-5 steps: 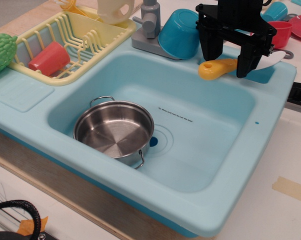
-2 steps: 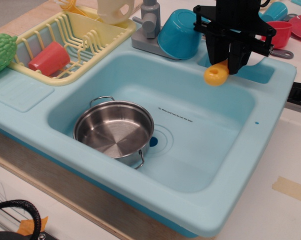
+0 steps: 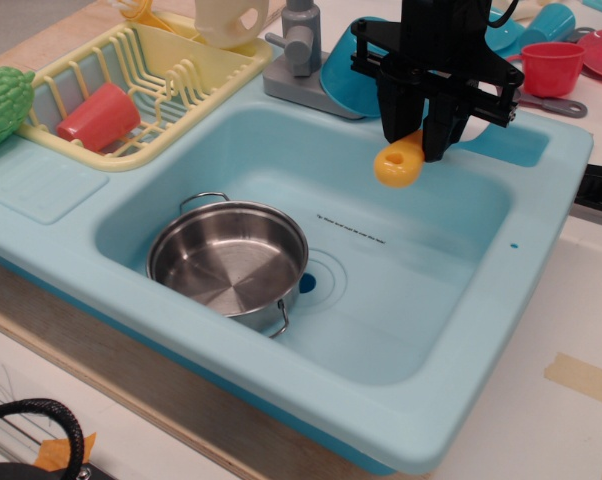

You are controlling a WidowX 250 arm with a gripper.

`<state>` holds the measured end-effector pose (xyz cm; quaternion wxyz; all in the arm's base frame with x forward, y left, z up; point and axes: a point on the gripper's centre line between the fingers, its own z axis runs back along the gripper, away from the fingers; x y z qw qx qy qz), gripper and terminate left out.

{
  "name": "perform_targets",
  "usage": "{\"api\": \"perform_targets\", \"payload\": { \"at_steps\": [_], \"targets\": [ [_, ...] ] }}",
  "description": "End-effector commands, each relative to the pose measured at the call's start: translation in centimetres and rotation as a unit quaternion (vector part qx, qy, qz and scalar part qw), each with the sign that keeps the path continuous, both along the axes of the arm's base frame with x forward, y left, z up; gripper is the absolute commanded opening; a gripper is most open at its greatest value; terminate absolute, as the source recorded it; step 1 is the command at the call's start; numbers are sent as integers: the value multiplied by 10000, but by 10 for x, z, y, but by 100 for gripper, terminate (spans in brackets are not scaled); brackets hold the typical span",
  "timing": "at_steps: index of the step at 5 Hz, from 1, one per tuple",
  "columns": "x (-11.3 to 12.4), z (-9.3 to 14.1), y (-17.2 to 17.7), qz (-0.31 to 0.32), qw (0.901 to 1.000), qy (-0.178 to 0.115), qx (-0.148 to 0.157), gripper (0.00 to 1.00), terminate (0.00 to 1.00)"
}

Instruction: Put knife in pot or pan

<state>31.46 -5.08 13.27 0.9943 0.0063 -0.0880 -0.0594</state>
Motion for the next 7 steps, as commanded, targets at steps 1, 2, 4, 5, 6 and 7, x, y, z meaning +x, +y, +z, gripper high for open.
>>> {"api": "perform_targets", "payload": {
  "at_steps": [1,2,4,5,6,7],
  "targets": [
    [-27,35,8,36,9965,-814,159,0,0],
    [-47,35,25,135,9952,-962,111,0,0],
    [-59,19,56,165,9858,-1671,-8,0,0],
    [-62,15,70,172,9825,-1855,11,0,0],
    [-68,8,79,274,9820,-1869,-63,0,0],
    [-75,5,82,341,9837,-1761,-133,0,100]
  ]
}}
